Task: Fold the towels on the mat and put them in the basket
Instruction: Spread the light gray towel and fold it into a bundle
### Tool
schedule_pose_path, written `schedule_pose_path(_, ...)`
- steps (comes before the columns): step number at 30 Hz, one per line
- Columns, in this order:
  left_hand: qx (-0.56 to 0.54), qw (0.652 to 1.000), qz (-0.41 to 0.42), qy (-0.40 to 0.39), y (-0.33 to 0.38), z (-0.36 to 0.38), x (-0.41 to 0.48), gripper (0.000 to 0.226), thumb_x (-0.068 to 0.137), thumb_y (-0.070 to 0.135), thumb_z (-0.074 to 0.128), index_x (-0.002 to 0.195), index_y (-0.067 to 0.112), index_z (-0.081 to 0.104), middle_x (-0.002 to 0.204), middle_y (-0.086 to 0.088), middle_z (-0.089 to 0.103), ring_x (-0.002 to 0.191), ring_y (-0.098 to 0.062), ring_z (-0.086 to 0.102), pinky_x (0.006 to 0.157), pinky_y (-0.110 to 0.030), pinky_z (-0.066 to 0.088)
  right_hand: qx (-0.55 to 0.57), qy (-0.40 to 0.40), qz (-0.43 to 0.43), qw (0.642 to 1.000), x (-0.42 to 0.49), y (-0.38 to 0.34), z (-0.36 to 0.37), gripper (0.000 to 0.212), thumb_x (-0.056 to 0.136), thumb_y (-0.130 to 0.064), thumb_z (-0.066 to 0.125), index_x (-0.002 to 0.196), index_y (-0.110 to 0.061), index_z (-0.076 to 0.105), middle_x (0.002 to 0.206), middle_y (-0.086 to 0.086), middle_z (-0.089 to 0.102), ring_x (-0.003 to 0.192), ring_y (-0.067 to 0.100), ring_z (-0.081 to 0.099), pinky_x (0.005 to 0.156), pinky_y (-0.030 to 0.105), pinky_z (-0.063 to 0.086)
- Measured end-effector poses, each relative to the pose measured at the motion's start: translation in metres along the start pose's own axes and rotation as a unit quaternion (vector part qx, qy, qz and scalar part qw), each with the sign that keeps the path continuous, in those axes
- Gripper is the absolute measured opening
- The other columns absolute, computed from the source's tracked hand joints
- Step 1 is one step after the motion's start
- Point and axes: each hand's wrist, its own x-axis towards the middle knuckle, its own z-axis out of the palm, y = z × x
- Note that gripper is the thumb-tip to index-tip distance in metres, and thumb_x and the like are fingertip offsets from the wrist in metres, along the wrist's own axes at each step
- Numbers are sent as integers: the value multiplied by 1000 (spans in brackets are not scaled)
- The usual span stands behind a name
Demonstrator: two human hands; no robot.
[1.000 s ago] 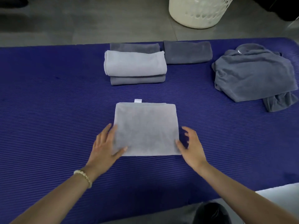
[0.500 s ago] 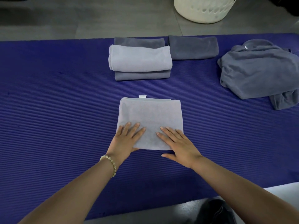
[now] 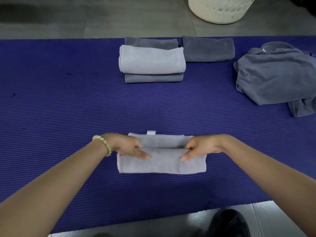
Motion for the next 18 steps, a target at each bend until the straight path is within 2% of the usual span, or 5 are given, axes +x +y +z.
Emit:
schedule_pose_path(2, -123, 992, 21, 25, -15, 9, -4, 62, 55, 86, 57, 68, 26, 53, 75, 15, 54, 72, -8, 50, 70, -23, 40, 67, -9, 6, 998, 5, 6, 1, 22, 86, -34, 69, 104, -22, 70, 105, -12, 71, 103, 5, 64, 95, 23, 48)
schedule_pose_path(6, -387, 914, 51, 110, -34, 34, -18, 68, 57, 77, 69, 110, 36, 66, 107, 16, 70, 102, -1, 64, 93, -22, 45, 207, 74, -1, 976, 11, 16, 2, 35, 83, -30, 73, 116, -21, 67, 114, -8, 70, 107, 8, 64, 95, 26, 49)
schedule_pose_path(13, -426, 867, -1, 257, -35, 55, -10, 32, 82, 50, 64, 97, 21, 69, 92, 6, 73, 87, -8, 69, 72, -18, 51, 422, 163, -48, 891, 7, 30, 21, 46, 72, -41, 72, 110, -16, 69, 108, 2, 73, 98, 14, 70, 79, 25, 54)
schedule_pose_path(16, -431, 843, -29, 321, -24, 53, -3, 30, 87, 49, 61, 88, 19, 67, 88, 4, 70, 82, -9, 66, 64, -16, 48, 426, 231, -75, 871, 5, 30, 36, 50, 76, -49, 68, 113, -14, 64, 110, 2, 71, 98, 14, 68, 81, 26, 52)
schedule_pose_path(18, -435, 832, -50, 342, -20, 53, 3, 33, 87, 50, 61, 86, 17, 67, 87, 2, 69, 79, -10, 65, 64, -19, 49, 397, 312, -70, 860, 5, 28, 48, 50, 76, -44, 73, 114, -16, 57, 107, 1, 70, 92, 11, 69, 70, 19, 52)
